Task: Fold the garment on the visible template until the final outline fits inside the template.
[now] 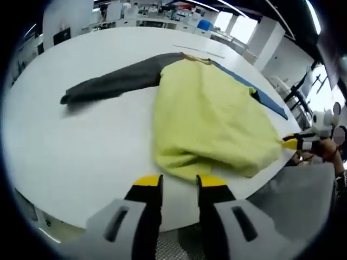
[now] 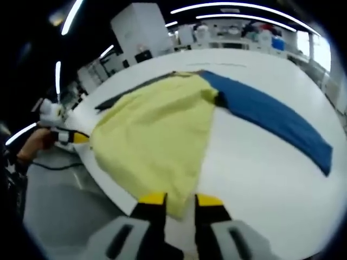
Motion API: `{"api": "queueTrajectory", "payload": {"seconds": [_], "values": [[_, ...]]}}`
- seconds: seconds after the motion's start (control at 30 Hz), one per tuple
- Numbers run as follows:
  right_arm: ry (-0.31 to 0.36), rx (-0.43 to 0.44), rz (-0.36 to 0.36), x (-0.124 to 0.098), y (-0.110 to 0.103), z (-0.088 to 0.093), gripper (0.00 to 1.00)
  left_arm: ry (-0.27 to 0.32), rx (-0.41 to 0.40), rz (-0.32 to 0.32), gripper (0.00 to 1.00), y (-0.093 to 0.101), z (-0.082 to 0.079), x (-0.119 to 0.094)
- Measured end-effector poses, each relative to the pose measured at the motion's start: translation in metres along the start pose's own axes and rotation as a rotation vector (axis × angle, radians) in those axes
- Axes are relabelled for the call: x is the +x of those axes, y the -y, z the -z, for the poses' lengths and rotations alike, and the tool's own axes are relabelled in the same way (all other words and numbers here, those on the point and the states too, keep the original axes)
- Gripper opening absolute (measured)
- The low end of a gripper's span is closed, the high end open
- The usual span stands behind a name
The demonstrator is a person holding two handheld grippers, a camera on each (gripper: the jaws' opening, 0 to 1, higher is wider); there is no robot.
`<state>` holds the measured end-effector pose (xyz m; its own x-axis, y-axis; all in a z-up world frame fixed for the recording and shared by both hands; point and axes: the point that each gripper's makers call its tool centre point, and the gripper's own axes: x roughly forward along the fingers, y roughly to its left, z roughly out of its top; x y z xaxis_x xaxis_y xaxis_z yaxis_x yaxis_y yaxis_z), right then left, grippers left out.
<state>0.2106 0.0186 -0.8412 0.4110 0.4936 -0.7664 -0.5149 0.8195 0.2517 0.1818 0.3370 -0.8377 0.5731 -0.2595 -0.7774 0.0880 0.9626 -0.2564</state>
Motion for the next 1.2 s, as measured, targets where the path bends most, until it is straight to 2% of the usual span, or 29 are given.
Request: {"api": "queueTrajectory", "payload": {"seconds": [0.23, 0.4, 0.53, 0.6, 0.73, 0.83, 1.2], "values": [[-0.020, -0.029, 0.036, -0.002, 0.007, 0.006, 0.15, -0.028, -0.037, -0.022, 0.20, 0.009, 0.007, 0.005], [-0.011, -0.009, 0.026, -0.002, 0.001, 0.007, 0.11, -0.030, -0.063, -0.040, 0.17, 0.011, 0.007, 0.005], [-0.006, 0.005, 0.017, -0.001, -0.004, 0.007, 0.06, -0.031, -0.085, -0.038, 0.09, 0.015, 0.010, 0.007], [-0.006, 0.007, 0.012, -0.001, -0.005, 0.007, 0.05, -0.031, -0.116, -0.017, 0.06, 0.018, 0.011, 0.008], [-0.014, -0.005, 0.016, -0.001, -0.004, 0.007, 0.00, -0.038, -0.104, -0.011, 0.03, 0.016, 0.012, 0.008], [-0.005, 0.003, 0.011, -0.003, -0.004, 0.005, 0.00, -0.037, -0.087, 0.014, 0.00, 0.016, 0.010, 0.004], [0.024, 0.020, -0.016, -0.014, -0.006, -0.002, 0.00, -0.015, -0.047, 0.025, 0.00, 0.000, -0.002, -0.022]]}}
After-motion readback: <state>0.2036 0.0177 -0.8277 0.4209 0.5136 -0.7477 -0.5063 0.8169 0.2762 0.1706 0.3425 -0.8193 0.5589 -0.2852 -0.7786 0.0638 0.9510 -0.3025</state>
